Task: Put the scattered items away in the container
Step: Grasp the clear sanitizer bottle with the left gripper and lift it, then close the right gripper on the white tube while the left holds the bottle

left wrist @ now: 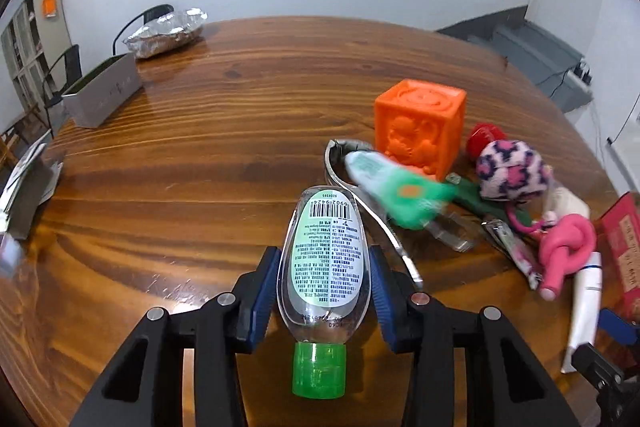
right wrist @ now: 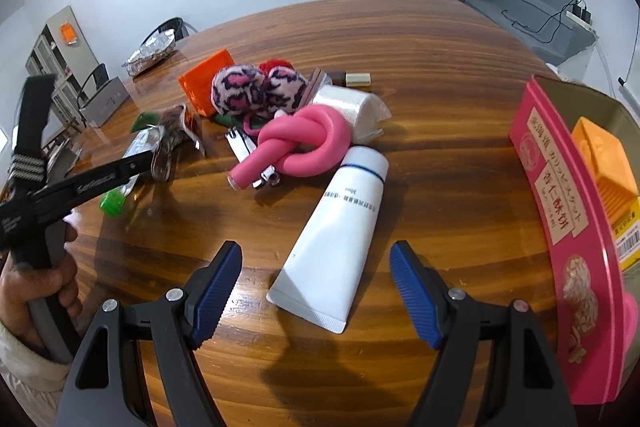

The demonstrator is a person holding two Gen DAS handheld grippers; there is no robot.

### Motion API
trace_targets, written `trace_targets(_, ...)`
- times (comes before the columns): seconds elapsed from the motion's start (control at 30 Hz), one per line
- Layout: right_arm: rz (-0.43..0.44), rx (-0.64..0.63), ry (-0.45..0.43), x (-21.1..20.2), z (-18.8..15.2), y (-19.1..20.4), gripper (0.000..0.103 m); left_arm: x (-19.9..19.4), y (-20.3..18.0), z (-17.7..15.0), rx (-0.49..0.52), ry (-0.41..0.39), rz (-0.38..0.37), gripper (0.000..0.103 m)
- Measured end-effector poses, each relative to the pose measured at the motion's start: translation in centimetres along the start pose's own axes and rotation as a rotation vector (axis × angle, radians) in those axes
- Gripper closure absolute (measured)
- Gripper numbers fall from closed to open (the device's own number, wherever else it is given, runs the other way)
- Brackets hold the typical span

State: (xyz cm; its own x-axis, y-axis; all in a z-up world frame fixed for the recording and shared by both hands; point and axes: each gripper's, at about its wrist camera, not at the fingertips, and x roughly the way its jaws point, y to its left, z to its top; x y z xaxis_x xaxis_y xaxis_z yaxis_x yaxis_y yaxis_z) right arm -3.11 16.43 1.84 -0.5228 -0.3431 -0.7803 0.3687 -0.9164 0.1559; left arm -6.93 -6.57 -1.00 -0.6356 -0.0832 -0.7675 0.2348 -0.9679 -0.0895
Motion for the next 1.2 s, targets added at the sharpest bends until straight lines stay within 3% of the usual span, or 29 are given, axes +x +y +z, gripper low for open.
trace_targets(0.23,-0.005,-0.003,-0.007,-0.1,0.0,0.0,0.024,-4.3,-0.2,-1.6,-0.025,-0.098,-0.038,0.058)
trace_targets(0.57,-0.086,-0.011,-0.003,0.9,0.0,-0.7,0.025,-6.8,-2.4,-3.3,0.032,-0.148,-0.122,0.058)
trace_targets(0.67,-0.113,-0.03,-0.018,1.0,0.0,-0.7,0.035,-6.5,-2.8,-3.5,0.04,-0.135,-0.143,0.058)
trace_targets(0.73,-0.132,-0.056,-0.024,1.0,0.0,-0.4,0.05,-6.3,-3.0,-3.6,0.041,-0.123,-0.151,0.058)
trace_targets(0.77,-0.146,-0.063,-0.022,1.1,0.1,-0.3,0.05,-6.2,-3.1,-3.7,0.04,-0.115,-0.158,0.058)
trace_targets(0.9,-0.12,-0.017,-0.032,1.3,0.8,-1.3,0.046,-5.9,-3.8,-3.9,0.05,-0.101,-0.173,0.058)
trace_targets(0.97,-0.138,-0.001,-0.03,1.7,1.4,-1.7,0.039,-5.8,-3.9,-4.0,0.051,-0.098,-0.175,0.058)
trace_targets(1.1,-0.206,-0.022,-0.015,2.9,2.6,-1.0,0.038,-5.7,-3.9,-4.0,0.047,-0.092,-0.175,0.058)
trace_targets(1.2,-0.206,-0.037,-0.024,2.9,2.6,-0.3,0.066,-5.7,-3.8,-4.0,0.045,-0.093,-0.18,0.058)
